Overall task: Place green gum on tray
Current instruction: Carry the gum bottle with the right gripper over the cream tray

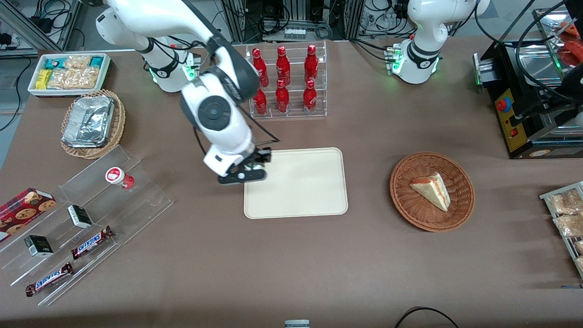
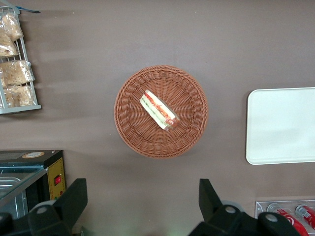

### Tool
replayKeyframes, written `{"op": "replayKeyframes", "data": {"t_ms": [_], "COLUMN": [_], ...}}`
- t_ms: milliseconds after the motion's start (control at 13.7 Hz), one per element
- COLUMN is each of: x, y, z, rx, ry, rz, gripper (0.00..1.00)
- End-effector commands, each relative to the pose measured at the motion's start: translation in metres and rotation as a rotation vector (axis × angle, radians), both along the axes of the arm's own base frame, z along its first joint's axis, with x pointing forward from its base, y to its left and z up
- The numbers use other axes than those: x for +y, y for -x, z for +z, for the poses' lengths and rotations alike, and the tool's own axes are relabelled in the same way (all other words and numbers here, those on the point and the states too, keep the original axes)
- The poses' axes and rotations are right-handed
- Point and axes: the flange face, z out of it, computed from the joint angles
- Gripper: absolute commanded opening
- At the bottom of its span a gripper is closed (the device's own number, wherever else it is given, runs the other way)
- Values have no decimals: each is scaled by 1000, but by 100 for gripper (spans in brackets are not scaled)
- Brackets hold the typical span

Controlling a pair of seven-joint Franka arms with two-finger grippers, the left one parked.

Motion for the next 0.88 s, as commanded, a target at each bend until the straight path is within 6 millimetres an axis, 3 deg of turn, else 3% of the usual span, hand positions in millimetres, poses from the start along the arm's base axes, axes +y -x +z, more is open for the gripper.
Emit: {"op": "replayKeyframes", "data": {"t_ms": [0,146,365,803], "x": [33,59,77,94], "y": [-14,-8,-1,9], "z": [-17,-34,-58,-95], "rx": [-20,-19,-23,-60], "ry": [-25,-11,-2,37], "rz": [-51,-62,-72,-71], "gripper": [0,0,0,0]}}
